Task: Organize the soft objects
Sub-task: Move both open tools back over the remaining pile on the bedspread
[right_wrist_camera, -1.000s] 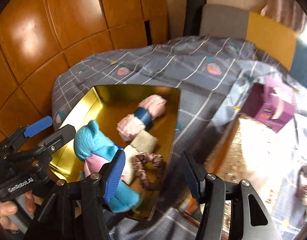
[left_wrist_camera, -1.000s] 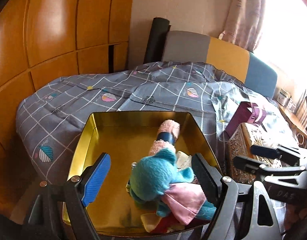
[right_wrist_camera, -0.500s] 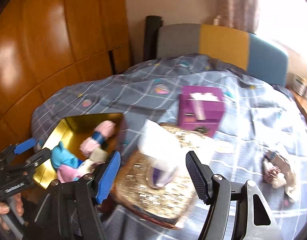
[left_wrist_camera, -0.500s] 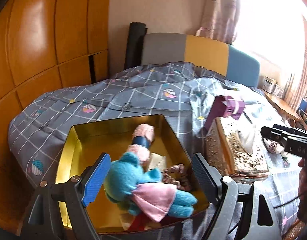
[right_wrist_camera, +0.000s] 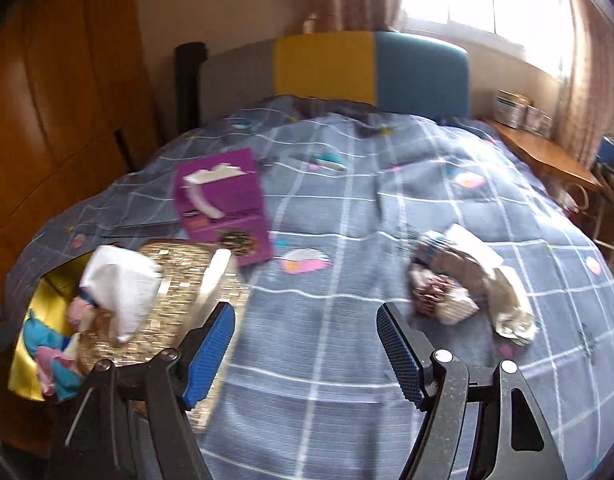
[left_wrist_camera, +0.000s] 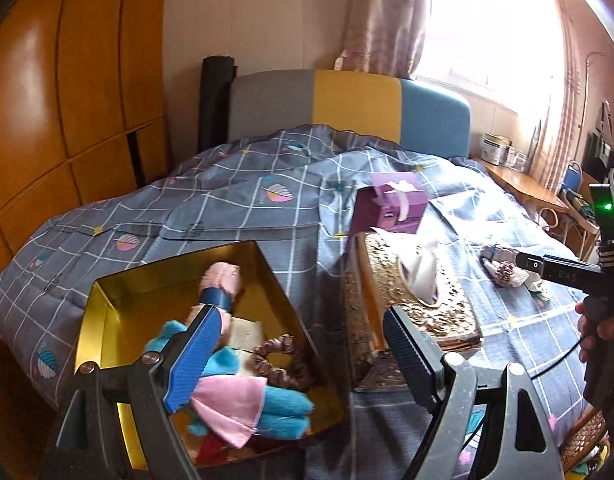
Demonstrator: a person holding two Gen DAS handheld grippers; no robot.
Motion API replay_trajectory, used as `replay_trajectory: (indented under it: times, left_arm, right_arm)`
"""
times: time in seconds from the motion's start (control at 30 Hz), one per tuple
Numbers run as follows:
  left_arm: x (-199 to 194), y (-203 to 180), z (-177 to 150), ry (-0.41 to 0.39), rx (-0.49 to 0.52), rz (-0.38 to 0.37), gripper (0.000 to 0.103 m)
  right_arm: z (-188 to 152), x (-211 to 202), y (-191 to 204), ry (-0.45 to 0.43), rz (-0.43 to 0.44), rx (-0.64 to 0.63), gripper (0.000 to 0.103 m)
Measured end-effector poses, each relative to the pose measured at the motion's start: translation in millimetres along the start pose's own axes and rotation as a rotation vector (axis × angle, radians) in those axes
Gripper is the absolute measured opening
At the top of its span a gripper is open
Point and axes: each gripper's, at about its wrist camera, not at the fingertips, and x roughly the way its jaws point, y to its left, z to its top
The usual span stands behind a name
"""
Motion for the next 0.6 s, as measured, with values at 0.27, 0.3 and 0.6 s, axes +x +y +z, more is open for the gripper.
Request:
replay_trajectory:
  times: [0.27, 0.3, 0.6]
  left_arm:
    - [2, -25, -6, 0.027, 0.052, -0.054, 0.083]
    - [2, -28, -6, 0.029, 0.059, -0.069, 0.083]
    - [5, -79, 6, 0.04, 0.155, -0.201, 0.081]
  right_arm:
    - [-6, 16, -106, 0.026, -0.23, 0.16, 0.075]
    - [-7, 18, -123, 0.029, -0.261, 0.2, 0.075]
    - [-48, 22, -242, 0.114, -0.285, 0.772, 0.076]
